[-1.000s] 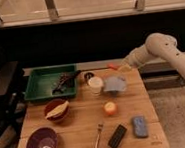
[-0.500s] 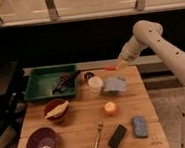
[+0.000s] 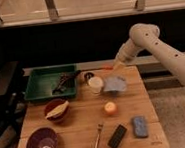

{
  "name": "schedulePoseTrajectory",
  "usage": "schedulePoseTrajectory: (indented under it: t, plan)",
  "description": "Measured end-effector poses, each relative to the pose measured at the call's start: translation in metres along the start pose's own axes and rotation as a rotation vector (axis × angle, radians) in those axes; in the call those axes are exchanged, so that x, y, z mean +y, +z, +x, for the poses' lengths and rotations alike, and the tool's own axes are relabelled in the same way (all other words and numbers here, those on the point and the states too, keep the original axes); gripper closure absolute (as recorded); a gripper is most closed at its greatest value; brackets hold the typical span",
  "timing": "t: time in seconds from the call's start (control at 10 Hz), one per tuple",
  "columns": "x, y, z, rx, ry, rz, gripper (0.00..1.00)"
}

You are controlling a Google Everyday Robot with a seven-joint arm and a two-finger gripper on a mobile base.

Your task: Place pepper in metal cup

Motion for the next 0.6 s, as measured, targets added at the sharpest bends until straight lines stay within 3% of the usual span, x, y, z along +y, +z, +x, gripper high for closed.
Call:
schedulePoseTrajectory:
  t: [0.1,0.2,0.6]
  plan:
    - [-0.004,0.002,-0.003,-0.005,-0.018,0.059,1.0]
    - [-0.01,0.006,-0.008,-0.009,-0.034,0.09,1.0]
    - [-0.026,0.016,-0.013,-0.012,-0.075,0.116,1.0]
